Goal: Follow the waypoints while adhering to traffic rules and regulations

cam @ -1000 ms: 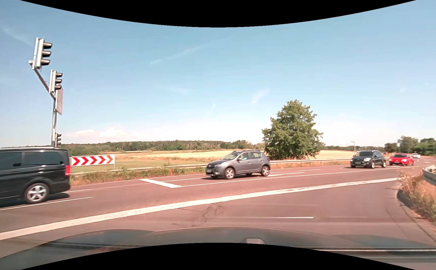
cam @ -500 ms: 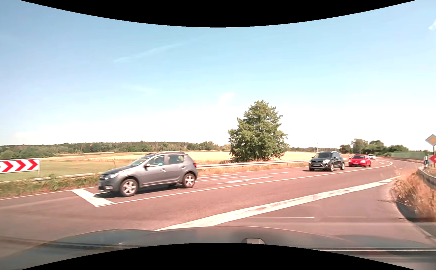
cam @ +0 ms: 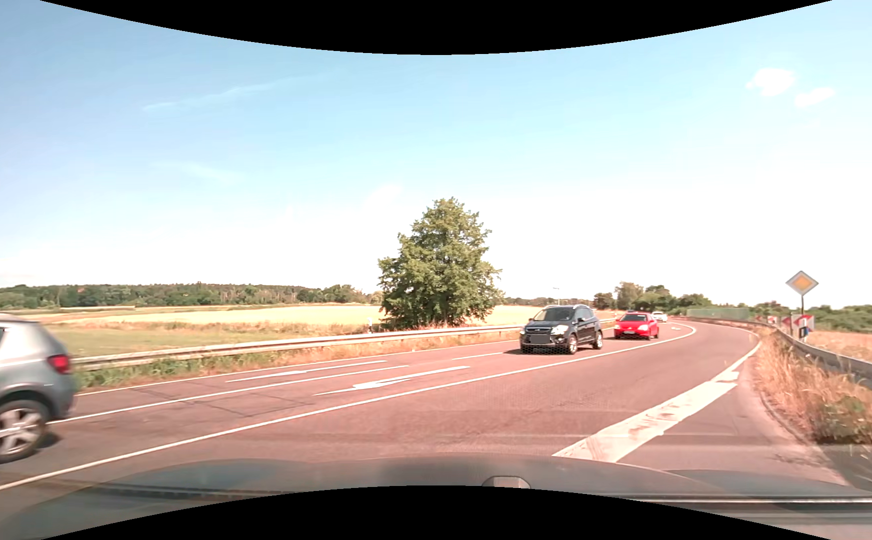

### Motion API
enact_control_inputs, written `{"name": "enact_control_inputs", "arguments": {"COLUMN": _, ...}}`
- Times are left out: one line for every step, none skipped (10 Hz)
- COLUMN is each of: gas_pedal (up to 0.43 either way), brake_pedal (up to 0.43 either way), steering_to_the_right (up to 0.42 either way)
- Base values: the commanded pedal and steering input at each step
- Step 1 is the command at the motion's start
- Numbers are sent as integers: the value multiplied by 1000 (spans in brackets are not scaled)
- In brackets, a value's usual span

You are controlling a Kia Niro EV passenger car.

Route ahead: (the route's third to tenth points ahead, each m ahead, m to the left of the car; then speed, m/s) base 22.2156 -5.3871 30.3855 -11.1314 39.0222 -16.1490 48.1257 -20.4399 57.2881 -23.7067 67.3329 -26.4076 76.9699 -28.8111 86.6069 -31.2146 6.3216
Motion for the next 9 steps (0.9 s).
{"name": "enact_control_inputs", "arguments": {"gas_pedal": 268, "brake_pedal": 0, "steering_to_the_right": 249}}
{"name": "enact_control_inputs", "arguments": {"gas_pedal": 268, "brake_pedal": 0, "steering_to_the_right": 249}}
{"name": "enact_control_inputs", "arguments": {"gas_pedal": 268, "brake_pedal": 0, "steering_to_the_right": 247}}
{"name": "enact_control_inputs", "arguments": {"gas_pedal": 268, "brake_pedal": 0, "steering_to_the_right": 244}}
{"name": "enact_control_inputs", "arguments": {"gas_pedal": 268, "brake_pedal": 0, "steering_to_the_right": 237}}
{"name": "enact_control_inputs", "arguments": {"gas_pedal": 268, "brake_pedal": 0, "steering_to_the_right": 230}}
{"name": "enact_control_inputs", "arguments": {"gas_pedal": 268, "brake_pedal": 0, "steering_to_the_right": 227}}
{"name": "enact_control_inputs", "arguments": {"gas_pedal": 268, "brake_pedal": 0, "steering_to_the_right": 217}}
{"name": "enact_control_inputs", "arguments": {"gas_pedal": 268, "brake_pedal": 0, "steering_to_the_right": 203}}
